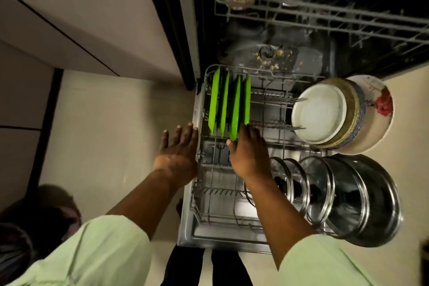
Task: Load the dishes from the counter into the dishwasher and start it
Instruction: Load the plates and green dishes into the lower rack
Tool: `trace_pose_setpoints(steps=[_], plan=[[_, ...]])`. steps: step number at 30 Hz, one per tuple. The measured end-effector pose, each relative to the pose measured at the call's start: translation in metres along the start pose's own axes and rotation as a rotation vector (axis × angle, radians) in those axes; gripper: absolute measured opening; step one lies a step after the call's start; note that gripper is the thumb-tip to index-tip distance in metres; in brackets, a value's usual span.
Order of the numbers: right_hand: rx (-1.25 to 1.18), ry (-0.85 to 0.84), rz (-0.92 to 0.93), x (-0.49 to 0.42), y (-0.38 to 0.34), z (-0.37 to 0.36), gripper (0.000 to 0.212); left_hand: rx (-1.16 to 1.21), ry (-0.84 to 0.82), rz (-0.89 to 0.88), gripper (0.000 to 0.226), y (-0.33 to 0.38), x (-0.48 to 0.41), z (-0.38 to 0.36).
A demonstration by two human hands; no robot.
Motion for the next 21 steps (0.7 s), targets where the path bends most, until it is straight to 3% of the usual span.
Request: trace_pose_setpoints(steps=[3, 13, 21], plan=[[0.053, -0.054, 0.048, 0.028, -0.023, 0.018, 0.063, 0.014, 0.033, 0.034, 0.080, -0.004, 0.039, 0.016], [0.044, -0.002, 0.205, 0.130, -0.121, 0.106, 0.066, 0.047, 0.126, 0.198, 0.081, -0.025, 0.190, 0.056], [0.166, 0.007, 0.565, 0.237, -0.210, 0.171, 0.064, 0.233, 0.248, 0.406, 0.078, -0.031, 0.340, 0.103]])
Point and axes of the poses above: each hand's wrist, its own x-axis away from the middle knuckle, its own z-axis out of the back of the hand, y = z × x, the point moved 2 cm from there along -x, towards the middle knuckle, and after that the axes turned 8 degrees about -x, right-handed, at the moved point
